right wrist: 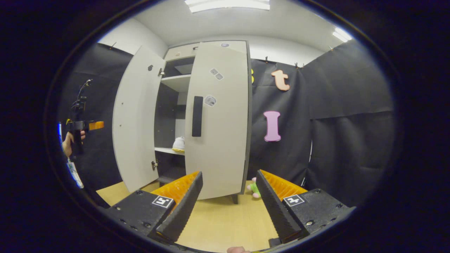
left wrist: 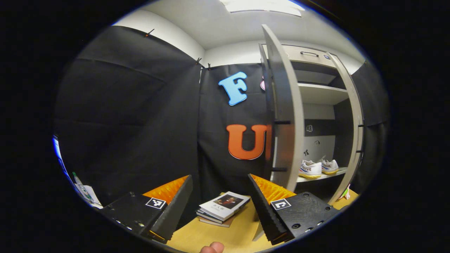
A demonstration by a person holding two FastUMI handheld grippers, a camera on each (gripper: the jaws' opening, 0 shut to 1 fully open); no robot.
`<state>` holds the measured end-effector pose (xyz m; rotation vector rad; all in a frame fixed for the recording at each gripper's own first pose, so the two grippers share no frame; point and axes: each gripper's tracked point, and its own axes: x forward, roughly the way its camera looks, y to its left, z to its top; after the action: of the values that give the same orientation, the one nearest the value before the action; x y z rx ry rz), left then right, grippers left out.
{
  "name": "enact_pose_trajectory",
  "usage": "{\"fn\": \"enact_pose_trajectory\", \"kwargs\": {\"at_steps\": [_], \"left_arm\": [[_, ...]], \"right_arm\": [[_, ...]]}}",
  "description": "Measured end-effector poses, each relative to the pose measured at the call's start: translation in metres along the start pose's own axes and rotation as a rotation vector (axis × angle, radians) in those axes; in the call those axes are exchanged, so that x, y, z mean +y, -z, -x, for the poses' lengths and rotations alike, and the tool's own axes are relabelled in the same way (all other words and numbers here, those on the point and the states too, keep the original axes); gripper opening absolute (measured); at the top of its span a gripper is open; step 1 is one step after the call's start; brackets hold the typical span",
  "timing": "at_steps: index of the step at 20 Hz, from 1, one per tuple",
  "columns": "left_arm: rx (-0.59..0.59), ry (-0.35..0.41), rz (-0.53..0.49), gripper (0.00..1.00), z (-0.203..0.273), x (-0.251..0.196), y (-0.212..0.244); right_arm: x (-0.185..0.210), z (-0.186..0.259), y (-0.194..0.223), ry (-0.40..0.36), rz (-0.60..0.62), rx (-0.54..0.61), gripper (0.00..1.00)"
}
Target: Grab one shoe with the right hand and put it into the shoe cabinet, grab the other shoe with the left hand and put it into the shoe cabinet; then close the right door with the right hand and the left door with the left hand.
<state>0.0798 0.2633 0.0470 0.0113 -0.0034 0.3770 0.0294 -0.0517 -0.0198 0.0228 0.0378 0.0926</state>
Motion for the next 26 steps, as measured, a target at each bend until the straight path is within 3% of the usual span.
{"fn": "enact_pose_trajectory", "kwargs": {"at_steps": [4,9,18,26], "left_arm": [[0.02,0.086,0.025,0.92,-0.039,-0.016,-0.01],[0.01,0.116,0.038,0.92,-0.058,-0.027,-0.018],[-0.002,0.166,0.039,0.91,-0.054,-0.047,-0.02],[-0.02,0.291,0.066,0.91,-0.038,-0.119,-0.021]], "right_arm": [[-0.005,0.003,0.004,0.024,-0.018,0.012,0.99],[-0.013,0.006,0.006,0.049,-0.015,0.015,0.99],[-0.007,-0.007,0.002,0.037,-0.016,0.006,0.99],[-0.014,-0.004,0.008,0.045,-0.001,0.017,0.99]]}}
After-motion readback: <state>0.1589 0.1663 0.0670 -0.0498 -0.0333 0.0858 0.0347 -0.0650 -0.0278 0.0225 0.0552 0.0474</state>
